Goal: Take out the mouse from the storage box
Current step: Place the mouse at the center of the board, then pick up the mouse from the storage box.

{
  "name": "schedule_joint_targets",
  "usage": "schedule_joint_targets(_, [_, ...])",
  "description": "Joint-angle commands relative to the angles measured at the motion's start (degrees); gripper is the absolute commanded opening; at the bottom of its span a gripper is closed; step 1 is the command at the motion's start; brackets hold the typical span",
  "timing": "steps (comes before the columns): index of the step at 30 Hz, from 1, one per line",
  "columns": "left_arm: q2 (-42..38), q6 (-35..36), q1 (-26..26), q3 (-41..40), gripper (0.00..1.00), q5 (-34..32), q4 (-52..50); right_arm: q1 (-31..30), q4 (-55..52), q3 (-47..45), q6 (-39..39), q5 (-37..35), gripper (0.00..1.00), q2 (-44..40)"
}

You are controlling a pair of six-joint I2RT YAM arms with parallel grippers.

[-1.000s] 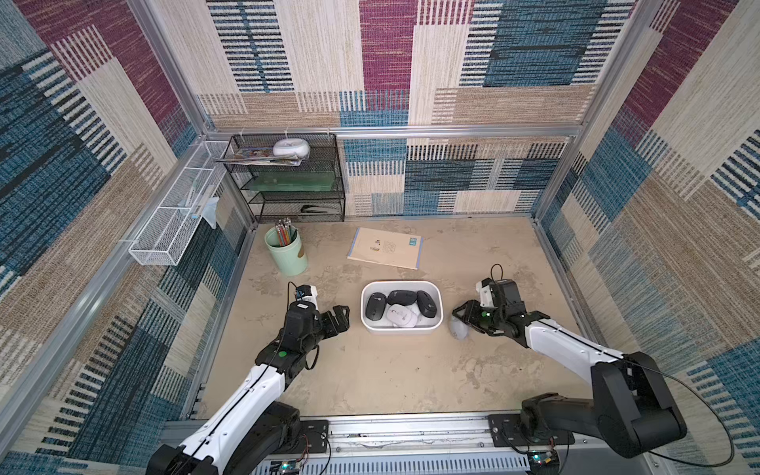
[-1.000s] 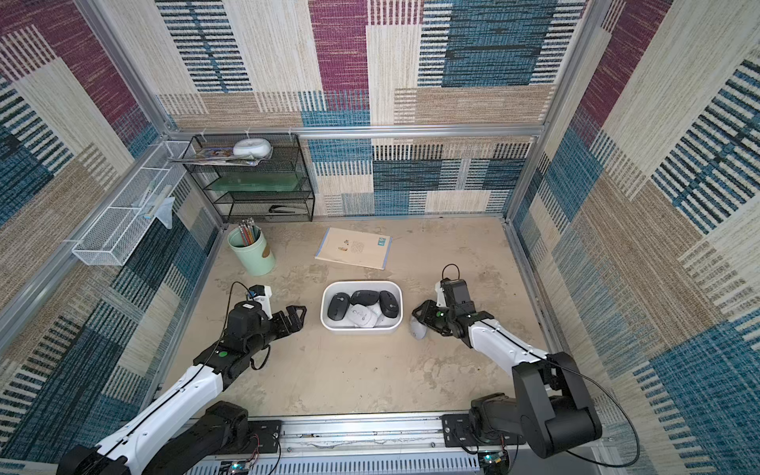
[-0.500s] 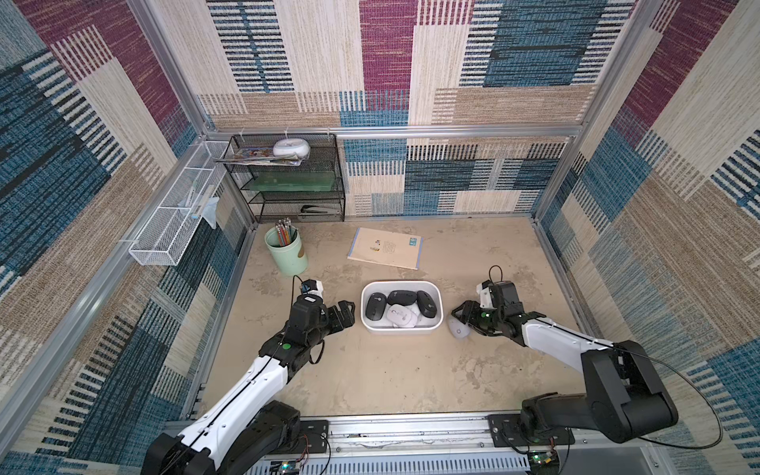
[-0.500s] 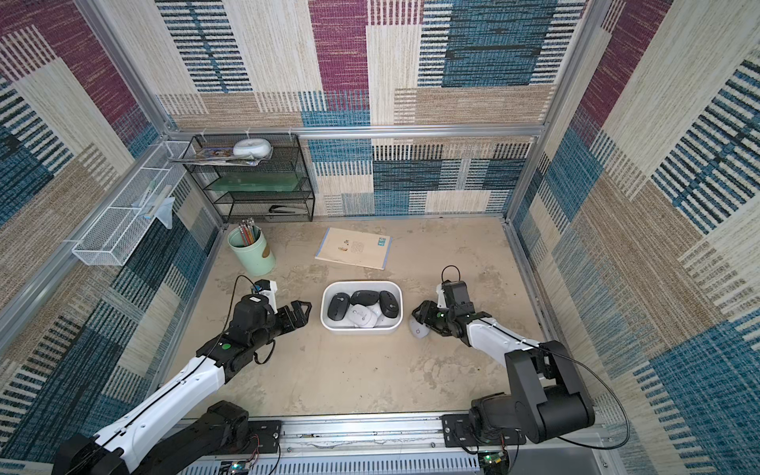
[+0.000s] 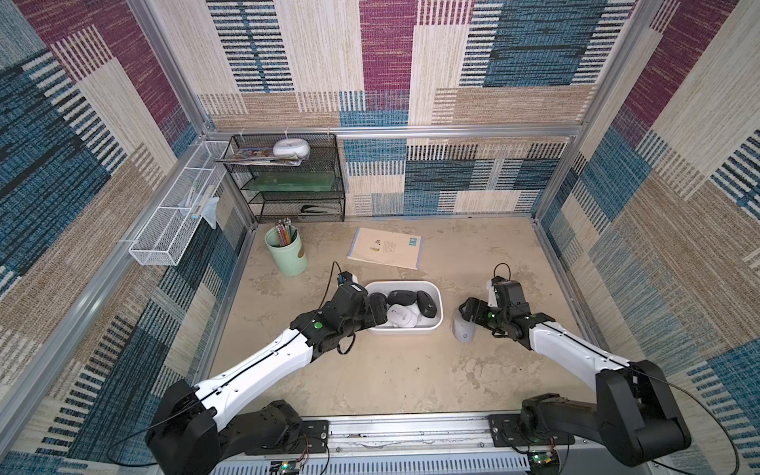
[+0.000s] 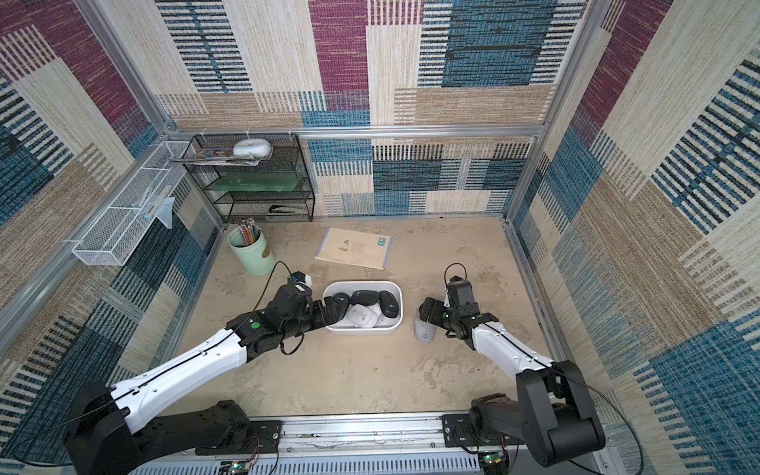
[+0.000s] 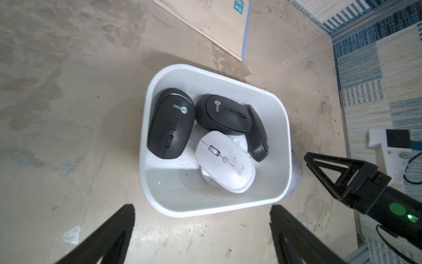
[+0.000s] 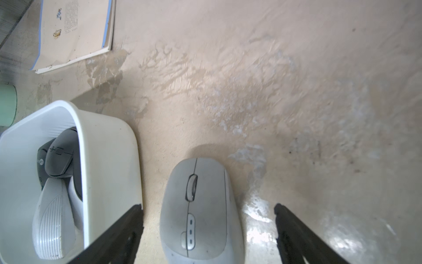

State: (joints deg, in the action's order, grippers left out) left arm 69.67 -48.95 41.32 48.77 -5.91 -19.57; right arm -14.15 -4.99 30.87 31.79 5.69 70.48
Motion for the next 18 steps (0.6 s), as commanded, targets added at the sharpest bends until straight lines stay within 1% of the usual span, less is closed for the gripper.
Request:
schedule_joint_targets(1, [4.34,-3.4,3.05,4.87,0.96,-3.18,-4.59,0.0,0.49,-1.59,-5.02,-3.08,0.93,-2.05])
schedule_joint_targets(3, [8.17,-4.16,4.37,8.31,0.96,-3.22,-6.09,0.0,1.71,-3.18,-5.15,-3.49,0.93,-3.58])
schedule_joint_targets(6, [13.75,-5.56,4.82,12.87,0.96,-1.95,-7.71,-0.05,3.69,-4.41,-7.56,0.19,0.94,-5.48])
schedule_joint_targets(10, [20.42,-6.6,4.82,18.36,0.96,-0.18,-10.03,0.05,3.77,-4.96,-7.12,-1.05,0.94,-6.41])
schedule_joint_targets(15, [26.59,-7.34,4.82,22.98,0.94,1.23,-11.94,0.01,3.85,-5.21,-7.18,-0.86,0.93,-6.88])
schedule_joint_targets(18, [28.47,-9.07,4.83,23.12,0.93,1.37,-11.91,-0.04,4.03,-5.69,-7.1,-0.85,0.93,-7.82])
